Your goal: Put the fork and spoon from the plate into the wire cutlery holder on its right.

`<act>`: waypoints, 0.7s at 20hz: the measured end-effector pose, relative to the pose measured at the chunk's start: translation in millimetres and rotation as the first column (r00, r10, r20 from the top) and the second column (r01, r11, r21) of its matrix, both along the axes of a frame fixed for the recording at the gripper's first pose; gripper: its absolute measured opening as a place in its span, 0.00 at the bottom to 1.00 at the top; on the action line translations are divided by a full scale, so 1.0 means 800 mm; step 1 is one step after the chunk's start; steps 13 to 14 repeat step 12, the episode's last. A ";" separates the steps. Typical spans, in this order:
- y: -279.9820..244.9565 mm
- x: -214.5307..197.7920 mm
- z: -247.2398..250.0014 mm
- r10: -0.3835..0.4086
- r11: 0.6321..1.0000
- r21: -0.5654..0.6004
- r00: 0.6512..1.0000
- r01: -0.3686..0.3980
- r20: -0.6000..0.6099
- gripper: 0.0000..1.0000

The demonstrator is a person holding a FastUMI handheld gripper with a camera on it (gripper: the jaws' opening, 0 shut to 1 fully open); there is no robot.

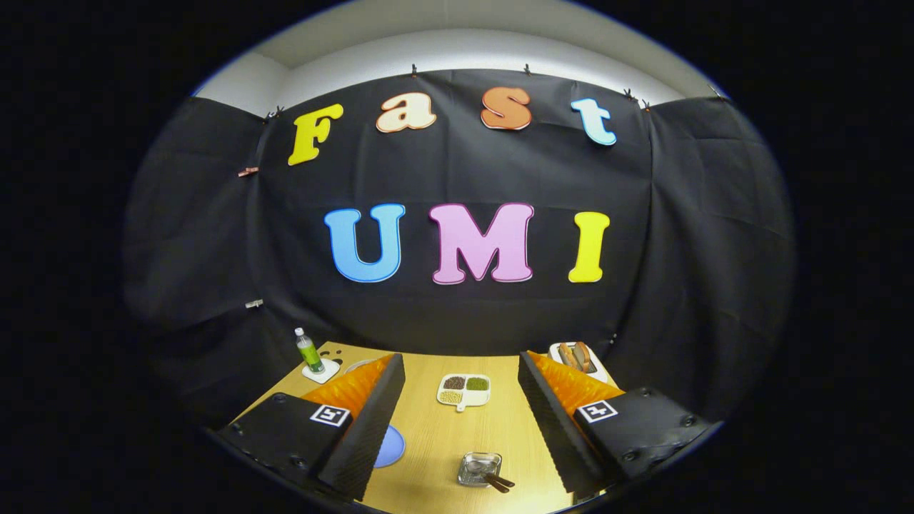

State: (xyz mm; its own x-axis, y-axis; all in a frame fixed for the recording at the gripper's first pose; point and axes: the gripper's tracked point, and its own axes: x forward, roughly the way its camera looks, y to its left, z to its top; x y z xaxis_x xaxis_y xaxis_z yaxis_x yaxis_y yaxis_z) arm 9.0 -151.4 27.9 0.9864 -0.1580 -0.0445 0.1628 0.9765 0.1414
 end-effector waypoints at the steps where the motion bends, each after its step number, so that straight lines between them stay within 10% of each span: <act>1: 0.003 -0.001 0.002 -0.001 1.000 -0.010 1.000 0.001 0.008 0.99; 14: 0.041 0.008 0.004 0.018 0.999 -0.052 1.000 -0.017 0.017 0.98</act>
